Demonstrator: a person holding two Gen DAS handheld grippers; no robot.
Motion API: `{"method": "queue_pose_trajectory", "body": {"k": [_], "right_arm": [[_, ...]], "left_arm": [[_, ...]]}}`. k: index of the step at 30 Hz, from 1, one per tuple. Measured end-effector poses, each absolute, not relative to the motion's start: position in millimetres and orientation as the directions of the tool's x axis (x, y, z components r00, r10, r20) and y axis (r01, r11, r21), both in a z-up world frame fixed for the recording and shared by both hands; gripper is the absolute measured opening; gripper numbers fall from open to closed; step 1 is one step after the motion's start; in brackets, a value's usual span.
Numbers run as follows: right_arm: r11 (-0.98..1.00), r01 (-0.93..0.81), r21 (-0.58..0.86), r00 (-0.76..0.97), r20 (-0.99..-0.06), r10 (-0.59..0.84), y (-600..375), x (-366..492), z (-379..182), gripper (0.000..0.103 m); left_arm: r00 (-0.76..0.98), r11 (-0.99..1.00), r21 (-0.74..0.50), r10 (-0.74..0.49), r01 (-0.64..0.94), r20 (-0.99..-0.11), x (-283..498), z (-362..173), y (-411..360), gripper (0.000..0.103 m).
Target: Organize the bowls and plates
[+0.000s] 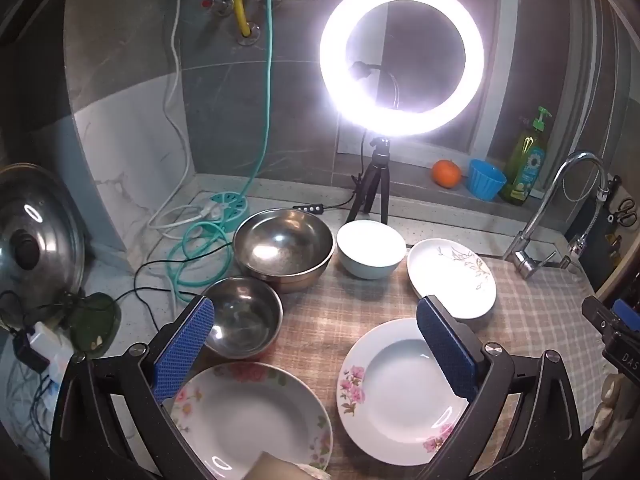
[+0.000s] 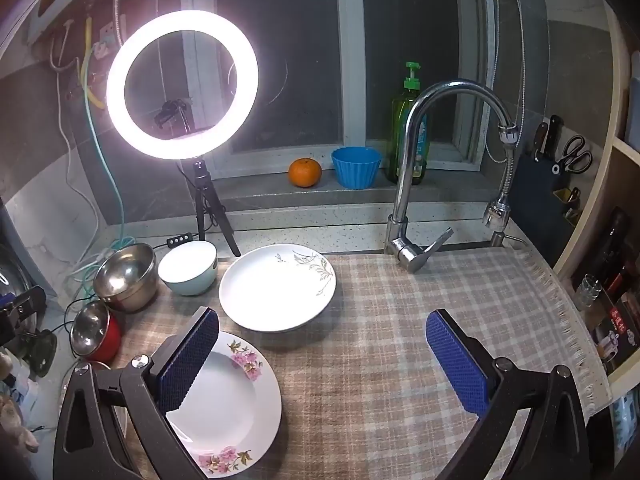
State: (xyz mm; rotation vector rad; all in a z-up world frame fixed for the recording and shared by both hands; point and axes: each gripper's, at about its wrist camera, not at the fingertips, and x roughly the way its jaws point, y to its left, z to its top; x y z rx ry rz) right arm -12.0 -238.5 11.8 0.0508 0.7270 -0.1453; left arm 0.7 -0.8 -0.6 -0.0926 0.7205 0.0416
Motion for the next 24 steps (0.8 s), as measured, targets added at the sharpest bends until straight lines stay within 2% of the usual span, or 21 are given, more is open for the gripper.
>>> {"method": "queue_pose_trajectory", "body": {"k": [2, 24], "right_arm": [[0.988, 0.151, 0.006, 0.745, -0.659, -0.110, -239.0, -12.6, 12.1, 0.103], [0.988, 0.154, 0.015, 0.751, -0.651, -0.107, -239.1, -14.6, 15.9, 0.103]], "left_arm": [[0.747, 0.993, -0.095, -0.011, -0.070, -0.664, 1.6, -1.3, 4.5, 0.101], [0.750, 0.996, -0.057, 0.015, -0.070, -0.661, -2.9, -5.4, -4.4, 0.101]]}}
